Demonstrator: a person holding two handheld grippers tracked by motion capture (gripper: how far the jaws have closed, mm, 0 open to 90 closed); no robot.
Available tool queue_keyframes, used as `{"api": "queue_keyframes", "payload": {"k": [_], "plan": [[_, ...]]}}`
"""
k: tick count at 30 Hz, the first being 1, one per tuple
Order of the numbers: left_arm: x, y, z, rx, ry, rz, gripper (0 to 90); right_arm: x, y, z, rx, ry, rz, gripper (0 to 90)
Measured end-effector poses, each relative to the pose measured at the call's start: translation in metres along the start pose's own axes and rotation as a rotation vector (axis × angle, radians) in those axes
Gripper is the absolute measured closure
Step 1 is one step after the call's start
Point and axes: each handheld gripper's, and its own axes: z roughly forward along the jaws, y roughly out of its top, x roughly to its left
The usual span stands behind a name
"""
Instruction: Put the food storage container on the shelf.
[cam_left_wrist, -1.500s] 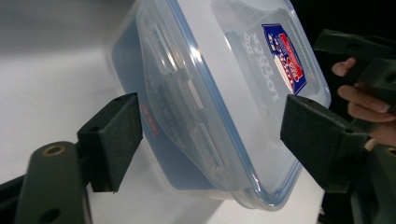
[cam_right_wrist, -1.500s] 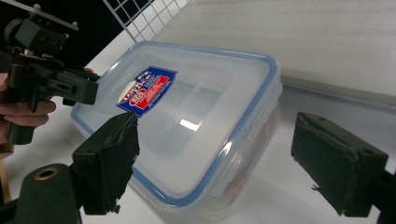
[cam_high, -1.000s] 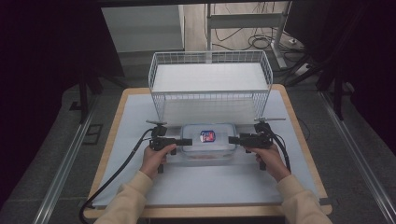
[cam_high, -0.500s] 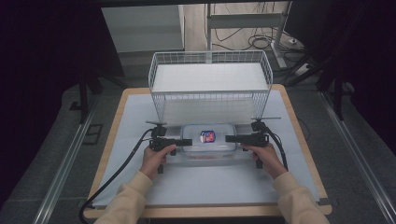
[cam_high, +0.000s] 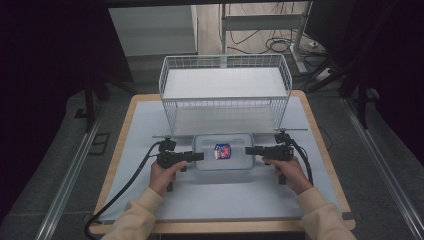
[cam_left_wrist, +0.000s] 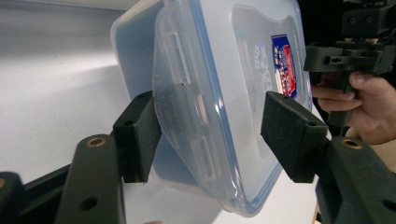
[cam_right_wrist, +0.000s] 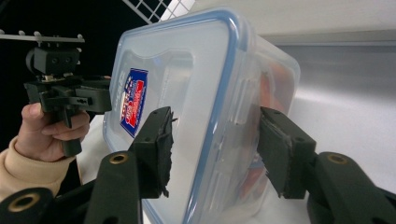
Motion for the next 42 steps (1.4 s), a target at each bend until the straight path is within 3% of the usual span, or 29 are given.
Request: {"api": "queue_keyframes", "payload": {"k": [4,14,21,31,42], "plan": [[-0.007,-0.006,-0.004,-0.019,0.015,0.029,41.4,0.004,-0.006,-0.005,-0.015,0.006,-0.013,50.7],[-0.012,-0.012,-0.007,-0.04,0.025,0.06,43.2,0.013,-0.014,-0.01,-0.035,-0.013,-0.064,51.3],[-0.014,-0.012,-0.008,-0.049,0.033,0.079,44.3,0.014,-0.016,-0.012,-0.055,-0.012,-0.073,51.7],[-0.024,-0.008,-0.014,-0.072,0.049,0.112,44.3,0.02,-0.014,-0.015,-0.075,-0.007,-0.097,51.7],[-0.042,0.007,-0.034,-0.102,0.046,0.16,44.4,0.045,-0.001,-0.028,-0.126,-0.006,-0.162,51.7]]}}
